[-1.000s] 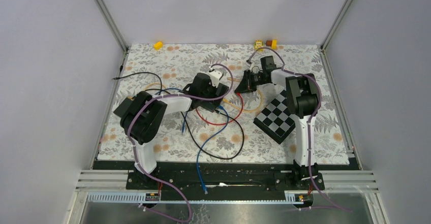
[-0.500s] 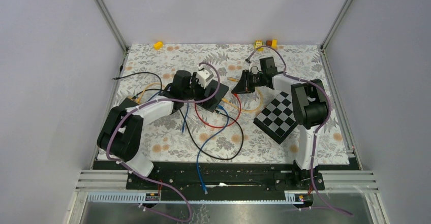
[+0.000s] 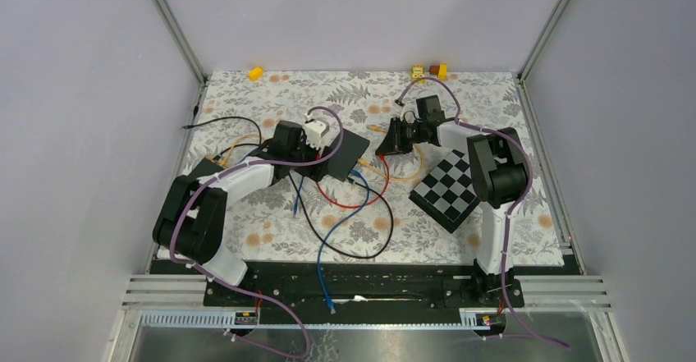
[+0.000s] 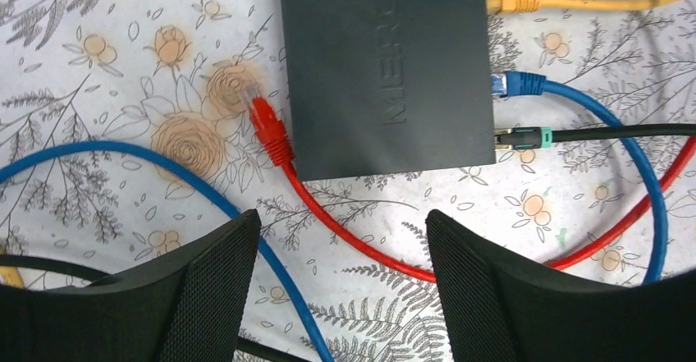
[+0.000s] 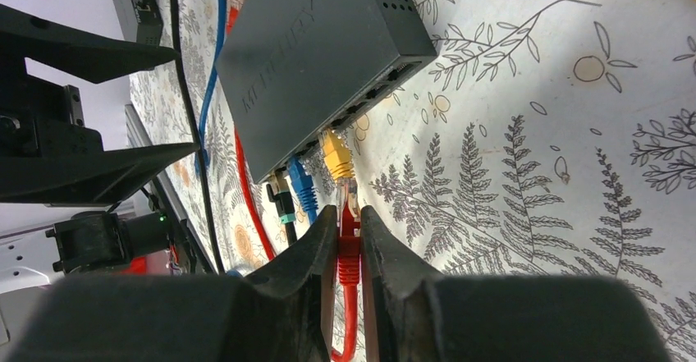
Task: Pull the plug from the switch port
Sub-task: Place the connector at the center of the board.
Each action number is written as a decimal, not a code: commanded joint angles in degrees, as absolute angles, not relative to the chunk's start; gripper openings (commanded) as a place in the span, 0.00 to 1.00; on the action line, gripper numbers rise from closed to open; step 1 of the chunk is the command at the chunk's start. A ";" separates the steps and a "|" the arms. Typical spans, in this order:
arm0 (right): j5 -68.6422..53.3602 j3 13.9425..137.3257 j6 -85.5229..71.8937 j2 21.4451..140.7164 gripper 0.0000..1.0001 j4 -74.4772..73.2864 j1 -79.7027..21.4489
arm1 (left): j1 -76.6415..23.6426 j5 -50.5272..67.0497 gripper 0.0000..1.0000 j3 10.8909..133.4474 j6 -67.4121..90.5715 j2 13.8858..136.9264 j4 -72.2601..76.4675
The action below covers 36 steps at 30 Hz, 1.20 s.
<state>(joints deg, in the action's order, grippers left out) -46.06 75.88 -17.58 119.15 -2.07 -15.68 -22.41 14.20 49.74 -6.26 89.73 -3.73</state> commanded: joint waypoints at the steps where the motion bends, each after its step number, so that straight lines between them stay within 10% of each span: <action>1: -45.29 77.28 -15.97 120.37 0.09 -3.29 -16.66 | -22.50 9.17 0.75 52.16 -3.96 90.84 -5.12; 36: -43.67 79.63 -11.26 118.69 0.49 -7.56 -16.09 | -20.92 0.51 0.14 61.83 -8.92 107.68 -13.19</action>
